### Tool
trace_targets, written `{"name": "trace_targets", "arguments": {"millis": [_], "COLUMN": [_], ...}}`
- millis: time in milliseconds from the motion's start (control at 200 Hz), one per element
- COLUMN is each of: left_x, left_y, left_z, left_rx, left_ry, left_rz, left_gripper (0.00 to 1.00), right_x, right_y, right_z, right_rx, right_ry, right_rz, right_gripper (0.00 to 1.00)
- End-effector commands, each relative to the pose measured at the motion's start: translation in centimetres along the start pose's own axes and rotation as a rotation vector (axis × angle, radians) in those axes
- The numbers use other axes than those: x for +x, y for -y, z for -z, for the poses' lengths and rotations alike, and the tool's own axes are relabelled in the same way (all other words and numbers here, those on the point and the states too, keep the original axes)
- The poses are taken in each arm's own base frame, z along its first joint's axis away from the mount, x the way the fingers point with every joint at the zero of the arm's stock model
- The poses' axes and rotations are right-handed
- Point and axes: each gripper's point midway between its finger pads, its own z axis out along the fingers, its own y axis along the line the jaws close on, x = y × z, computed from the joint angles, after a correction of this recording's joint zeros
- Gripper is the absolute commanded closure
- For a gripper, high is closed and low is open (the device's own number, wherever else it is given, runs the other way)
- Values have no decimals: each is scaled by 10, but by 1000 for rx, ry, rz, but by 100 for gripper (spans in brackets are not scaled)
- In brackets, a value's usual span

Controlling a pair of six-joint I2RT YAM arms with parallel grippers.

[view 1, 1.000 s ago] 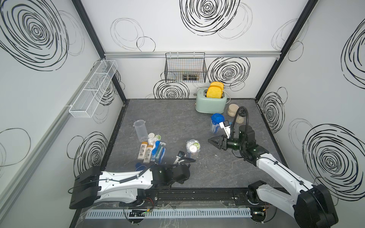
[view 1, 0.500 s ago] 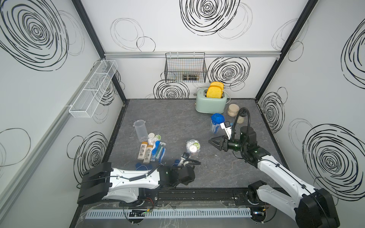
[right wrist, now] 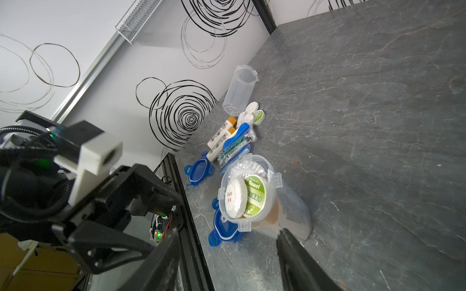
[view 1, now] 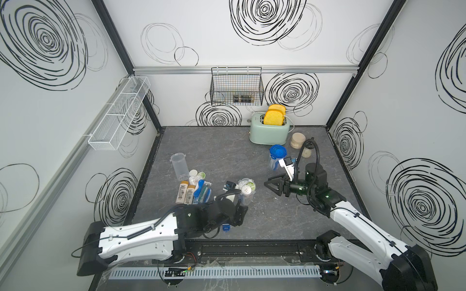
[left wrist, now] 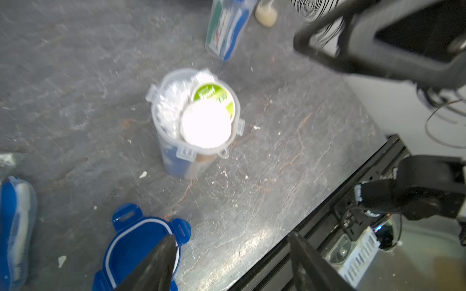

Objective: Take out toiletry kits
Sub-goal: Place the lid at the center of the board, then pick up the container from the center of the board.

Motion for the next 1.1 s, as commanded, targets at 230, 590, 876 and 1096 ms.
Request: {"name": "trace_targets", "arguments": {"millis": [230,590,876,1096], "left_x": [-65,-70,-69,-68], "left_y": [-69,-77,-79,-80], "left_z": [65,75,72,71], "left_rx": [-138,-115,-124,-127], "left_ry": [174,240,238,236], "left_rz": [27,34,38,40], "left_gripper": [19,13,12,11], "right_x": [21,66,82,84], "right_y": [-5,-11,16,34], "right_z": [-3,-24,-50,-70], "right_rx": [79,94,183,223], "right_ry": [1,101,131,162], "right_rz": [162,425,446,452], "right_gripper": [21,2,2,2]}}
